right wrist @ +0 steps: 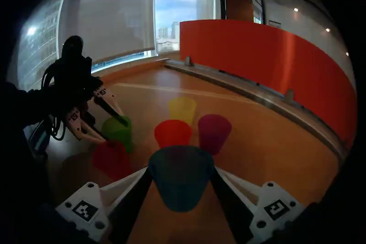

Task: Pour water

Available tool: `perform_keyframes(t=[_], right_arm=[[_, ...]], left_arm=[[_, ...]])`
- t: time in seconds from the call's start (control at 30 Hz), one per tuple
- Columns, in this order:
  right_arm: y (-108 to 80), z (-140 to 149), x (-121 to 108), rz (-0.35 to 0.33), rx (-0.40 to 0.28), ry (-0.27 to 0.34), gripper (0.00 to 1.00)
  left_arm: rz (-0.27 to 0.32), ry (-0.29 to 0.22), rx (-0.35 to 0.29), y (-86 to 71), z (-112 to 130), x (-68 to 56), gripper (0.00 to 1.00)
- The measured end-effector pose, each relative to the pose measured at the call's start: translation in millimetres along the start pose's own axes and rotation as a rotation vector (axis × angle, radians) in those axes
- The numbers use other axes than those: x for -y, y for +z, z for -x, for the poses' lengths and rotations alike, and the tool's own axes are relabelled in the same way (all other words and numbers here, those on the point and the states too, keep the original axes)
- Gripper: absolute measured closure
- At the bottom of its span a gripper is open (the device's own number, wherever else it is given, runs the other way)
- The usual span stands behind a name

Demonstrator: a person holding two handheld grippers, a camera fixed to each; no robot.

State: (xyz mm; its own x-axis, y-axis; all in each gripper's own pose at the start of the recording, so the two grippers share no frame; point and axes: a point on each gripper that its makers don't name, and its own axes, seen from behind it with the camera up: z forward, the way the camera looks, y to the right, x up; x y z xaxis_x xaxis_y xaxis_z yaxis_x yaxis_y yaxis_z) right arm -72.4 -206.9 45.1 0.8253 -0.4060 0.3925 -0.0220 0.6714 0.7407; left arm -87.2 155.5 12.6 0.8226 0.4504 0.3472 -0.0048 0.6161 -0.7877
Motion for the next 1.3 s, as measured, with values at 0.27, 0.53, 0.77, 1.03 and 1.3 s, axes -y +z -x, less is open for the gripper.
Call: perform_keyframes(t=[0.27, 0.53, 0.77, 1.03, 1.3], right_arm=[[6.5, -0.3, -3.8, 0.005, 0.003, 0.001, 0.1], [16.6, 2.2, -8.1, 0.01, 0.01, -0.001, 0.1], [26.9, 9.1, -9.9, 0.005, 0.021, 0.003, 0.1], [37.4, 17.5, -12.7, 0.001, 0.033, 0.01, 0.1], [43.3, 21.6, -15.4, 0.004, 0.037, 0.005, 0.1]], left_arm=[[0.003, -0.016, -0.008, -2.7, 3.4, -0.1, 0.15], [0.006, -0.006, -0.012, -3.3, 4.9, -2.1, 0.15], [0.006, -0.014, -0.012, -2.6, 8.5, -1.4, 0.14], [0.001, -0.012, -0.007, -3.8, 11.9, 0.6, 0.14], [-0.002, -0.01, 0.004, -6.2, 18.1, 1.7, 0.1]])
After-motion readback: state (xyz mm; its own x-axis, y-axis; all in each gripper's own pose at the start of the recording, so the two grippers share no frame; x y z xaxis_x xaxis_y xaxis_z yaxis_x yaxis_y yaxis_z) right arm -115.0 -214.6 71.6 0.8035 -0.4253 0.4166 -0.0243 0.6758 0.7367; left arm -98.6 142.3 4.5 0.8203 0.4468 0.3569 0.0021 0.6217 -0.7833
